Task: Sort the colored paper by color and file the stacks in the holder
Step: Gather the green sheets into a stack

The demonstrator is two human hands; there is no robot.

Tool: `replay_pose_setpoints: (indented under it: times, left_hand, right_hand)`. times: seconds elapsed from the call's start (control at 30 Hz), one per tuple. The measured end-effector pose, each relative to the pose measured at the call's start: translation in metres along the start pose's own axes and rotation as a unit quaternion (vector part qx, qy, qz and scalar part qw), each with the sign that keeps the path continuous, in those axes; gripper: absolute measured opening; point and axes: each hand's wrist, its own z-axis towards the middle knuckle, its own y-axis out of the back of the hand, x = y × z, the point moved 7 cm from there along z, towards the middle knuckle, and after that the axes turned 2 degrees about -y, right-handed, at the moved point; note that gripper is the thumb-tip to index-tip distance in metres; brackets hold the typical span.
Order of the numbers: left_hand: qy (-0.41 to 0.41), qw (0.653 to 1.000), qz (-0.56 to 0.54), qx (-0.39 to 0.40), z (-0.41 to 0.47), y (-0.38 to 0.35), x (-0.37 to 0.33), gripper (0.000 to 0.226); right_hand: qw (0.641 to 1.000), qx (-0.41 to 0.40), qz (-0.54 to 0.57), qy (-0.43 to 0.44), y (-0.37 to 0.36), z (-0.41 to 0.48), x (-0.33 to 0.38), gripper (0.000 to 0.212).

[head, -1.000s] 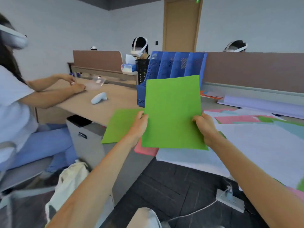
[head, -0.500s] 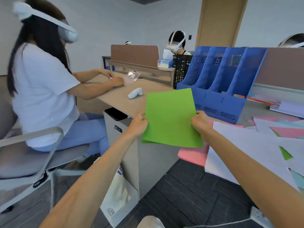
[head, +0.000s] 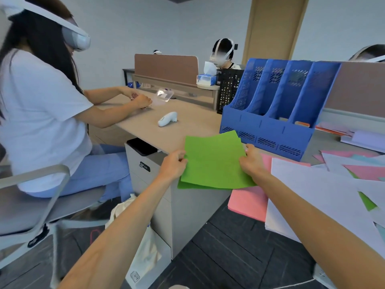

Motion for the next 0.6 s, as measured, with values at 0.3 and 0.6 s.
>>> replay_pose_setpoints:
  times: [0.3, 0.6]
  left_hand:
    - [0.007, 0.996, 0.081, -0.047, 0.007, 0.003, 0.013, 0.031]
    - [-0.075, 0.994, 0.068, -0.041, -0.015, -0.023, -0.044, 0.033]
  right_hand:
    - [0.999, -0.017, -0.045, 0.002, 0.006, 0.005, -0.012, 0.031]
    - [0.999, -0.027, -0.039, 0.011, 0.045, -0.011, -0.022, 0.036]
